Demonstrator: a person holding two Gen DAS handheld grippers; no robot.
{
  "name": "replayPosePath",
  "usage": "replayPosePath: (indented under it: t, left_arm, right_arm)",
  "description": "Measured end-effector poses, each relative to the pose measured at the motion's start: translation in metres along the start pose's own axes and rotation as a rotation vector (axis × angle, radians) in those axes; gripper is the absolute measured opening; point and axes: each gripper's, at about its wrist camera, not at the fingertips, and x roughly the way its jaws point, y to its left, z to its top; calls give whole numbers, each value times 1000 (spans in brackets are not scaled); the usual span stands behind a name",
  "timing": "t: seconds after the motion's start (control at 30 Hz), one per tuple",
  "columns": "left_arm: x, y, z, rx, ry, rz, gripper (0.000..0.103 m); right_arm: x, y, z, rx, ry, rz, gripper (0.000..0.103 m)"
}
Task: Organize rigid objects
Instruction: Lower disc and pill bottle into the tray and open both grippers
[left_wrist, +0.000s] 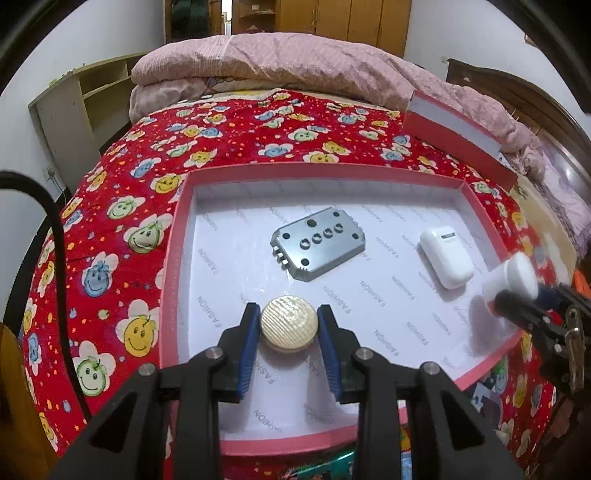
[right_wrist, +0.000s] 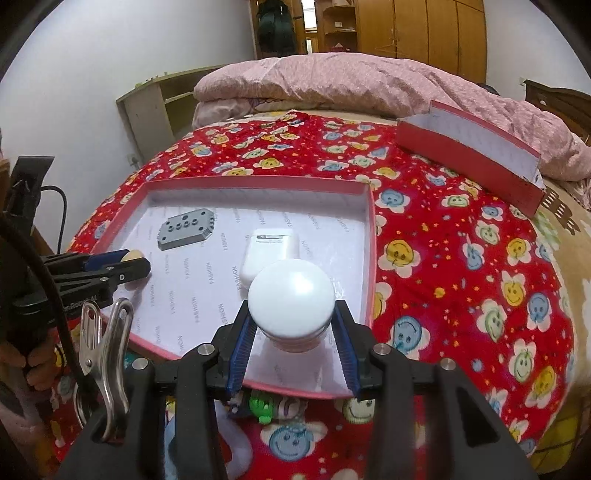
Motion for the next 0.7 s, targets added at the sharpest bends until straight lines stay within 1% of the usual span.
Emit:
replayPosePath:
  t: [0.27, 0.37, 0.7]
  left_arm:
    - [3, -1, 3, 7, -13, 1, 33]
    - [4, -2, 4, 12, -15, 5, 33]
    - [6, -3, 7, 14, -17, 11, 33]
  right_arm:
    - [17, -2, 3, 4, 16, -16, 42]
    - [21, -3, 3, 10, 20, -9, 42]
    - [30, -1, 9, -6, 4, -35, 43]
